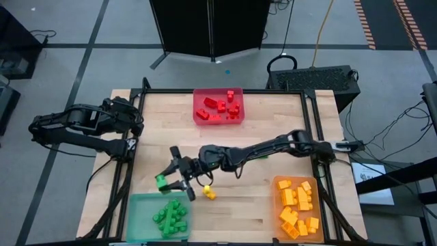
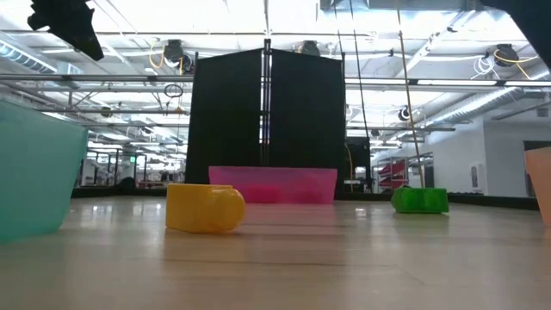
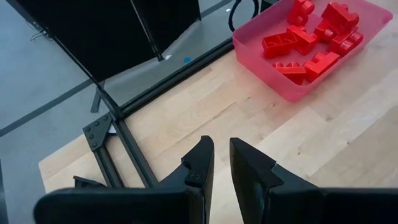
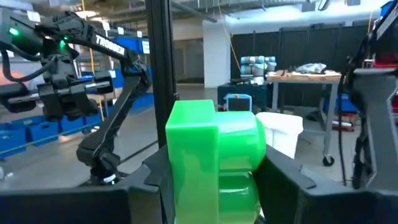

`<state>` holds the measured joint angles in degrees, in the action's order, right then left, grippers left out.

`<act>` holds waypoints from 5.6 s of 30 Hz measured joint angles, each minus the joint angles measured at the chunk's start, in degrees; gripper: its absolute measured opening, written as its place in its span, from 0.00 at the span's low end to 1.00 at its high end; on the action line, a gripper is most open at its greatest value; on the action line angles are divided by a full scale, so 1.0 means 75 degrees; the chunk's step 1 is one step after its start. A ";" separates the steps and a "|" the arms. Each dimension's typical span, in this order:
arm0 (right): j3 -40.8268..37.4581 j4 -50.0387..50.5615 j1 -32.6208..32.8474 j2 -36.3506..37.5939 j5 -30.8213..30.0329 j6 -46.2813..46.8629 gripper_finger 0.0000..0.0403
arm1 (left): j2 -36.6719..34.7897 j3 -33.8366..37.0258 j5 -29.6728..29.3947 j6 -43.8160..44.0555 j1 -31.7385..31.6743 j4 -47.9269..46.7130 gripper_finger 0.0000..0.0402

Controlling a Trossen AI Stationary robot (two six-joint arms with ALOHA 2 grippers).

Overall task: Sort blocks
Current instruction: Put the green game piece into the green bin

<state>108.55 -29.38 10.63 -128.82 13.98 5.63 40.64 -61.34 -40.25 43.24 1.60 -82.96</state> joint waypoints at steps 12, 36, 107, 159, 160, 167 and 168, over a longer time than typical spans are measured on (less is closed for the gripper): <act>0.0000 -0.0119 0.0067 -0.0698 0.0627 0.0612 0.37 | 0.0000 -0.0002 0.0143 0.0198 0.0001 0.0015 0.15; 0.0003 0.2065 0.0344 -0.1111 0.0726 -0.0212 0.37 | 0.0002 -0.0002 0.0135 0.0188 -0.0002 0.0006 0.15; -0.7670 0.9653 -0.0871 0.6900 -0.3273 0.0962 0.87 | -0.0009 -0.0001 0.0076 -0.0087 0.0000 -0.0009 0.15; -0.8451 0.7866 -0.1722 0.4931 -0.1839 0.0054 0.38 | 0.0000 0.0000 0.0131 -0.0017 -0.0002 -0.0012 0.15; -0.8463 0.7844 -0.1719 0.4994 -0.1842 0.0142 0.38 | 0.0000 0.0000 0.0131 -0.0017 -0.0002 -0.0012 0.15; -0.7924 0.7397 -0.1722 0.5358 -0.1870 0.0414 0.38 | 0.0000 -0.0003 0.0131 -0.0020 0.0001 -0.0012 0.15; -0.7774 0.7299 -0.1722 0.5348 -0.1867 0.0384 0.38 | 0.0000 0.0000 0.0131 -0.0020 0.0001 -0.0012 0.15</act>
<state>50.25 25.36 -2.28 -88.71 -0.02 8.51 40.64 -61.34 -39.27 43.09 1.60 -83.05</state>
